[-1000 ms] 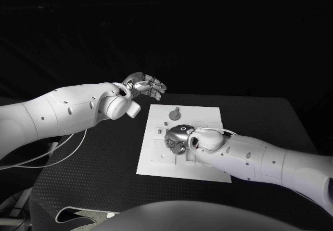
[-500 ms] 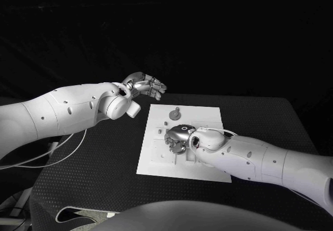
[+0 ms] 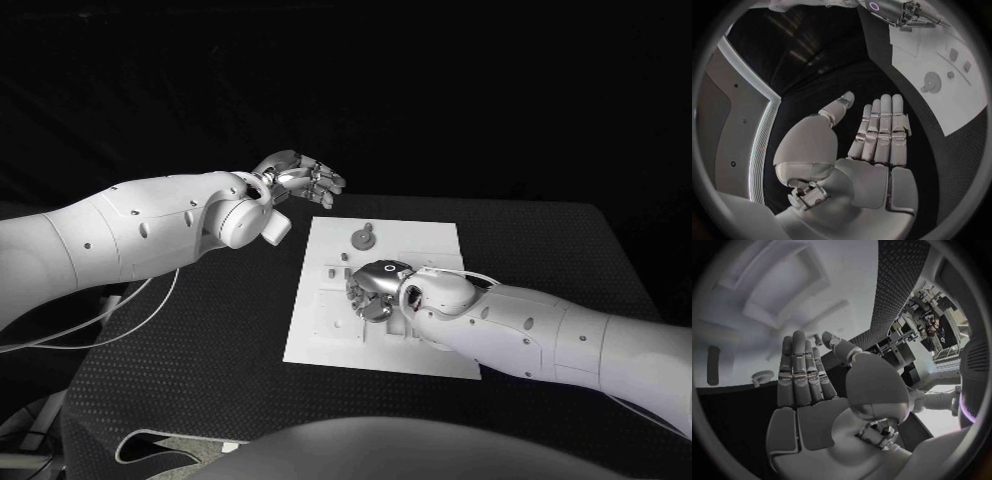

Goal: Assemble the parts on the task board

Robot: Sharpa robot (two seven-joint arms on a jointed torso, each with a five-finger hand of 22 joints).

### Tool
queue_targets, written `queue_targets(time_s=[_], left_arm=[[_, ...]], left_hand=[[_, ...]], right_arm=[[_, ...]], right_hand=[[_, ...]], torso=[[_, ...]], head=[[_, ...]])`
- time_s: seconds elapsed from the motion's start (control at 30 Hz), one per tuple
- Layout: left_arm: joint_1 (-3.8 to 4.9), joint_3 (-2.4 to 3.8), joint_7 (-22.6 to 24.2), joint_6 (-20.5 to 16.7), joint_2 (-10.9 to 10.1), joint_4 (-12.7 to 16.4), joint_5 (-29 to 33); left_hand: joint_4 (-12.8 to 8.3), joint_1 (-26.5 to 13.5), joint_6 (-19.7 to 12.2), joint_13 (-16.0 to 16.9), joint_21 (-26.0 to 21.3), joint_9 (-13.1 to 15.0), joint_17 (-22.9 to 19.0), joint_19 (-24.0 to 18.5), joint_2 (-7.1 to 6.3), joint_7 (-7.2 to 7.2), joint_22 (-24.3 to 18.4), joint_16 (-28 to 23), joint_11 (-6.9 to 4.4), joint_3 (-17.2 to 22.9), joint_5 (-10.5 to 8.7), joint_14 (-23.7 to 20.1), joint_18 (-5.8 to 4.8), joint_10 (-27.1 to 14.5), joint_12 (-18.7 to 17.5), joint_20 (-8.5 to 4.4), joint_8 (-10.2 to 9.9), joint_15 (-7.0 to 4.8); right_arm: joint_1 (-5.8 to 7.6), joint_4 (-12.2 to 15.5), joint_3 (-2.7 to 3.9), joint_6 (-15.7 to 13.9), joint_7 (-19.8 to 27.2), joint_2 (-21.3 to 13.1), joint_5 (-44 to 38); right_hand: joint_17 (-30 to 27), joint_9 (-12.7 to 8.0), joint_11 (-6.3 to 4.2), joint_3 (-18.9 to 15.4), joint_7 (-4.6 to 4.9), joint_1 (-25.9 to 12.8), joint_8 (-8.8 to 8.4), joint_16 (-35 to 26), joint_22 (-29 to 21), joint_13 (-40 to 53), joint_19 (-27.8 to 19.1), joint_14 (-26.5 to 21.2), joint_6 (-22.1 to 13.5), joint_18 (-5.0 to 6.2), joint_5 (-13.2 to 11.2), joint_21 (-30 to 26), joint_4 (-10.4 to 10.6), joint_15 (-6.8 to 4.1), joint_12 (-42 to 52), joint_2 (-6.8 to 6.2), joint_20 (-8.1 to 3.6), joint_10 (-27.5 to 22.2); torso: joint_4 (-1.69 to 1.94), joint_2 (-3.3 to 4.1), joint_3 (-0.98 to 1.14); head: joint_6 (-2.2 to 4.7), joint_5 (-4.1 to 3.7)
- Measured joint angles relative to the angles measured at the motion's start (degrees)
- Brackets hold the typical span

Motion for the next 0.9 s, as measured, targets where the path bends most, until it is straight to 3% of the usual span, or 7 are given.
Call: queue_targets(time_s=[0.17, 0.27, 0.33, 0.47, 0.57, 0.7, 0.9], left_arm=[[0.0, 0.0, 0.0, 0.0, -0.3, -0.1, 0.0], [0.0, -0.01, 0.0, 0.0, -0.4, -0.3, 0.0], [0.0, -0.01, 0.0, 0.0, -0.4, -0.3, 0.0], [0.01, -0.01, 0.0, 0.0, -0.5, -0.3, 0.0], [0.01, -0.01, 0.0, -0.1, -0.6, -0.3, 0.0], [0.01, -0.01, 0.1, -0.1, -0.7, -0.3, 0.0], [0.01, -0.02, 0.2, -0.2, -1.0, -0.3, 0.0]], left_hand=[[0.0, 0.0, 0.0, 0.0, 0.0, 0.0, 0.0, 0.0, 0.0, 0.0, 0.0, 0.0, 0.0, 0.0, 0.0, 0.0, 0.03, 0.0, 0.0, 0.0, 0.0, 0.0], [0.0, 0.0, 0.0, 0.0, 0.0, 0.0, 0.1, 0.0, 0.0, 0.0, 0.0, 0.0, 0.0, 0.0, 0.0, 0.0, 0.03, 0.0, 0.0, 0.0, 0.0, 0.0], [0.0, 0.0, 0.0, 0.0, 0.0, 0.0, 0.1, 0.0, 0.0, 0.0, 0.0, 0.0, 0.0, 0.0, 0.0, 0.0, 0.02, 0.0, 0.0, 0.0, 0.0, 0.0], [0.2, 0.0, 0.2, 0.5, 0.0, 0.0, 0.6, 0.4, 0.0, -0.16, 0.3, 0.0, -1.03, -0.2, 0.0, 0.7, 0.03, 1.4, 1.3, -0.02, 0.2, -0.2], [0.2, 0.0, 0.2, 0.6, 0.0, 0.0, 0.6, 0.5, 0.0, -0.2, 0.3, 0.0, -1.03, -0.2, 0.0, 0.7, 0.02, 1.4, 1.3, -0.11, 0.2, -0.2], [0.2, 0.0, 0.2, 0.6, 0.0, 0.0, 0.6, 0.5, 0.0, -0.2, 0.3, 0.0, -1.03, -0.2, 0.0, 0.6, 0.0, 1.4, 1.3, -0.11, 0.2, -0.2], [0.2, 0.0, 0.2, 0.6, 0.0, 0.0, 0.7, 0.5, 0.0, -0.2, 0.3, 0.0, -1.03, -0.2, 0.0, 0.6, -0.04, 1.4, 1.3, -0.11, 0.2, -0.2]], right_arm=[[1.2, 1.8, 0.04, -1.2, -0.2, -1.6, 0.4], [2.13, 3.6, 0.27, -2.4, 0.1, -3.2, 1.7], [3.07, 5.3, 0.7, -2.9, 0.7, -4.5, 3.6], [4.92, 8.4, 1.76, -3.5, 2.1, -6.8, 7.2], [6.22, 9.9, 2.46, -3.6, 3.0, -8.6, 9.8], [7.5, 10.4, 3.61, -3.5, 3.8, -10.9, 12.4], [8.72, 7.4, 3.75, -3.4, 4.2, -12.6, 13.0]], right_hand=[[0.0, 0.0, 0.0, -0.2, 0.0, 0.0, 0.0, 0.0, 0.0, 0.0, 0.0, 0.0, 0.0, -0.01, 0.0, 0.0, 0.2, 0.0, 0.0, -0.02, 0.0, 0.0], [0.0, 0.0, -0.41, -0.3, 0.23, 0.0, 0.0, 0.0, 0.0, 0.3, 0.0, 0.0, 0.2, 0.88, 0.0, 0.0, 0.3, 0.0, 0.4, -0.46, 0.0, 0.4], [0.0, 0.0, -0.64, -0.5, 0.24, 0.0, 0.0, 0.1, 0.0, 0.5, 0.0, 0.1, 0.2, 0.88, 0.0, 0.1, 0.5, -0.07, 0.8, -0.45, 0.0, 1.1], [0.1, 0.0, -1.25, -0.5, 0.2, 0.0, 0.35, 0.8, 0.0, 0.9, 0.9, 0.9, 0.7, 0.87, 0.0, 0.8, 0.5, -0.84, 1.6, -0.45, -0.43, 2.1], [0.5, 0.2, -1.77, -0.6, -0.26, 0.0, 0.9, 2.0, 0.0, 1.6, 1.8, 1.5, 1.5, 0.87, 0.0, 1.7, 0.6, -1.48, 2.4, -0.45, -0.92, 3.2], [0.9, 0.8, -2.33, -0.7, -0.43, 0.0, 1.35, 3.0, 0.0, 2.9, 2.3, 1.8, 2.0, 0.86, 0.0, 2.1, 0.5, -1.76, 3.6, -0.45, -1.03, 4.9], [1.0, 1.3, -2.56, -0.8, -0.61, 0.3, 1.65, 3.6, 0.0, 4.3, 2.3, 1.9, 2.3, 0.87, 0.0, 2.4, 0.5, -1.82, 3.9, -0.71, -1.03, 5.2]], torso=[[-0.03, -0.02, 0.0], [-0.07, -0.04, 0.0], [-0.1, -0.04, 0.02], [-0.09, -0.04, 0.04], [-0.09, -0.04, 0.04], [-0.1, -0.04, 0.04], [-0.14, -0.04, 0.05]], head=[[0.14, 0.0], [0.41, -0.14], [0.62, -0.33], [1.01, -0.63], [1.32, -0.9], [1.86, -1.42], [2.66, -2.3]])
